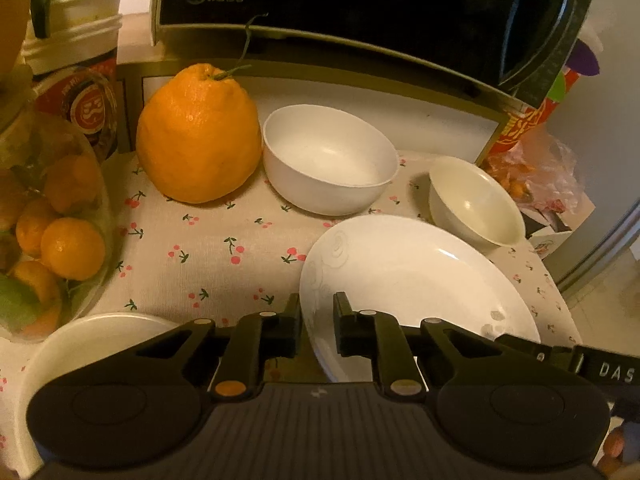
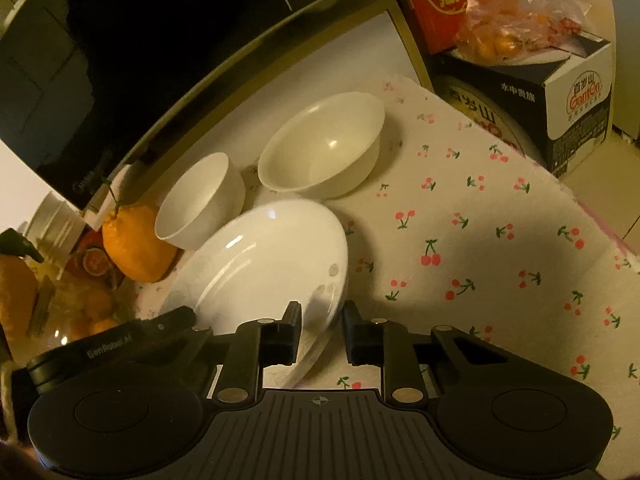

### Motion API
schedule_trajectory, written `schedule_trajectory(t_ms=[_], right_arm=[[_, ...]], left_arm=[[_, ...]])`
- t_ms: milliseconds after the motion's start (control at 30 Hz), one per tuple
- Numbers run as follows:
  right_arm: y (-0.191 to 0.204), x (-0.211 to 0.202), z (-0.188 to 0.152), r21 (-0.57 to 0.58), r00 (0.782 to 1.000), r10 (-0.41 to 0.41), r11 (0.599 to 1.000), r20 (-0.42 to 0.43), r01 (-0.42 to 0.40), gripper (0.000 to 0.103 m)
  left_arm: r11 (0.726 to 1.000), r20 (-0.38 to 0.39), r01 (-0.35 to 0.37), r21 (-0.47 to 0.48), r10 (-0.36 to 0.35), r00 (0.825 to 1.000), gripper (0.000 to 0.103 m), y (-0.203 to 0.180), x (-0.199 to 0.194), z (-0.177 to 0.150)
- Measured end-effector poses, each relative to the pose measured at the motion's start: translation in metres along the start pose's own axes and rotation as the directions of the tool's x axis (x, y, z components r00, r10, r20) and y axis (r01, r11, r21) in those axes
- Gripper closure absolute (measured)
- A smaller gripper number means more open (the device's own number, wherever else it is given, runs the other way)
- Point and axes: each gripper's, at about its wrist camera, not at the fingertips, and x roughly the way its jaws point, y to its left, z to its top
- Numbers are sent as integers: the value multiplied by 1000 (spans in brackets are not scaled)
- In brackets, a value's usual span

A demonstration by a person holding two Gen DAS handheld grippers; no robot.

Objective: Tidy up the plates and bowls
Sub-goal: 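Lift the white plate off the table with both grippers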

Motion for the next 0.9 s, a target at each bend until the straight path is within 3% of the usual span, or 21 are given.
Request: schedule_trajectory(t_ms=[500, 900], right_arm=[[0, -36, 7, -13, 998, 59, 998, 35, -59, 82], [8, -69, 1, -56, 996, 83, 995, 17, -82, 82]], left_arm=[[1000, 34, 21, -15, -20, 999, 89, -10, -44, -9], [1000, 64, 5, -30, -4, 998, 89, -19, -80, -23]])
